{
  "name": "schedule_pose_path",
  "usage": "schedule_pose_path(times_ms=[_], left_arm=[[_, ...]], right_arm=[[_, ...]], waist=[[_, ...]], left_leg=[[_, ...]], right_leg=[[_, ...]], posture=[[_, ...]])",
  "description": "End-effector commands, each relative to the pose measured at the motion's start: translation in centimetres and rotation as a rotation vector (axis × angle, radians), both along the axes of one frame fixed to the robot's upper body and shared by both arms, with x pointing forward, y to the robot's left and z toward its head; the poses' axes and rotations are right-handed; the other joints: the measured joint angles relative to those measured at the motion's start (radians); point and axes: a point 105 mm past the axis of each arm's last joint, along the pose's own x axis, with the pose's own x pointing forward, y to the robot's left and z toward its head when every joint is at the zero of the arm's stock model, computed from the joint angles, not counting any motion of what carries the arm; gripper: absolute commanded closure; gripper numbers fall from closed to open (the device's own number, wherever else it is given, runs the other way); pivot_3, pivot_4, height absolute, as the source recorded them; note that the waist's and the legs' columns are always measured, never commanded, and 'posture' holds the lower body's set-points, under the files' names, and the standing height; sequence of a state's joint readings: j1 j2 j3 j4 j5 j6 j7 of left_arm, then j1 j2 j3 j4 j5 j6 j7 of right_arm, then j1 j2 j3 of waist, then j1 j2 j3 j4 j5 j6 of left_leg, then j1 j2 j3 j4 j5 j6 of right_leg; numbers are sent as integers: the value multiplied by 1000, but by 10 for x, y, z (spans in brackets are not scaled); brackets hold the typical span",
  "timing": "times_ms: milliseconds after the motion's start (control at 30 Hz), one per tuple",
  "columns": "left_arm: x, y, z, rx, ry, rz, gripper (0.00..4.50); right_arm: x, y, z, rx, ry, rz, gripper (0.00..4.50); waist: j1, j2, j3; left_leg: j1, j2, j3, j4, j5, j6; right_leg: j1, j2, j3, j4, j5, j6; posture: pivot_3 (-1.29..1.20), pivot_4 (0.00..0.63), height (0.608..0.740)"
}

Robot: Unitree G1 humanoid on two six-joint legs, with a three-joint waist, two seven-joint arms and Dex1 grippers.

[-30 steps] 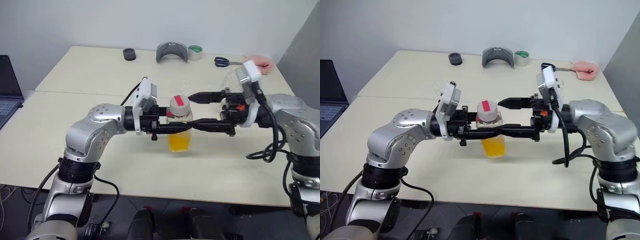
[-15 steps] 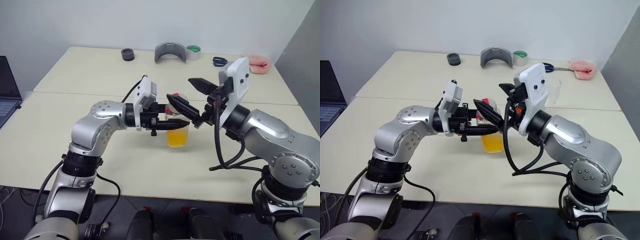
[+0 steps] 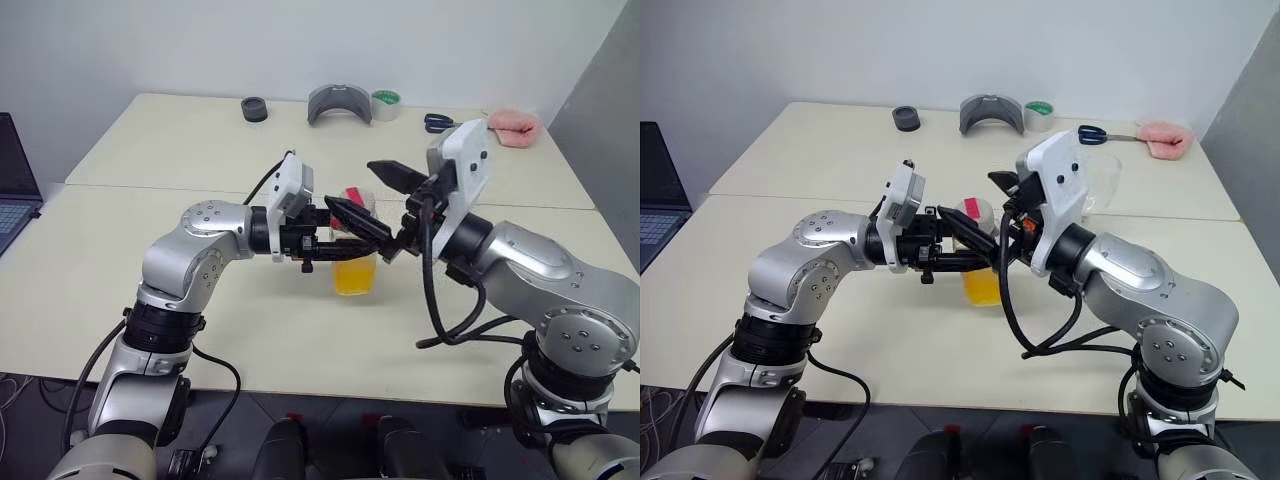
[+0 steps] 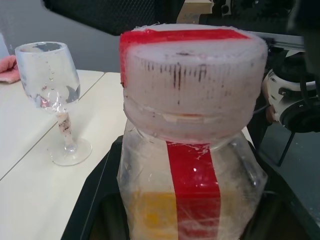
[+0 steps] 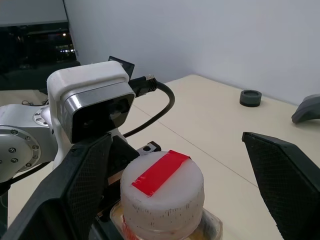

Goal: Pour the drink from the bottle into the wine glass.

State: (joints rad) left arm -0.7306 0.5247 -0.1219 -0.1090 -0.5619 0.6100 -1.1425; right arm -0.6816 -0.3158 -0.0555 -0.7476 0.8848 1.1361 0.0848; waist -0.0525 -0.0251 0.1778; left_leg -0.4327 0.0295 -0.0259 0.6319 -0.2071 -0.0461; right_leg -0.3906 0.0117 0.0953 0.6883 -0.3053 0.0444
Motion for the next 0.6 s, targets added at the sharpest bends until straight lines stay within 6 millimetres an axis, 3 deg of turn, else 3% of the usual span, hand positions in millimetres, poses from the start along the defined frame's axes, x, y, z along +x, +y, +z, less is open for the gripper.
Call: schedule_pose_path(times_ms=[33,600], left_arm=[[-5,-2,15,-17,-60,-15,2344],[-3,-3,15,-24,-56,-17,2344]], right_arm=[[-2,-4,6,9,-36,-11,60],[2,-35,2,-24,-24,-98,60]], waist=[[0,0,0],[0,0,0]], left_leg=[[0,0,0,0,0,0],[0,0,0,0,0,0]], right_leg=[[0,0,0,0,0,0],[0,0,0,0,0,0]], posture=[[0,150,740],[0,150,740]])
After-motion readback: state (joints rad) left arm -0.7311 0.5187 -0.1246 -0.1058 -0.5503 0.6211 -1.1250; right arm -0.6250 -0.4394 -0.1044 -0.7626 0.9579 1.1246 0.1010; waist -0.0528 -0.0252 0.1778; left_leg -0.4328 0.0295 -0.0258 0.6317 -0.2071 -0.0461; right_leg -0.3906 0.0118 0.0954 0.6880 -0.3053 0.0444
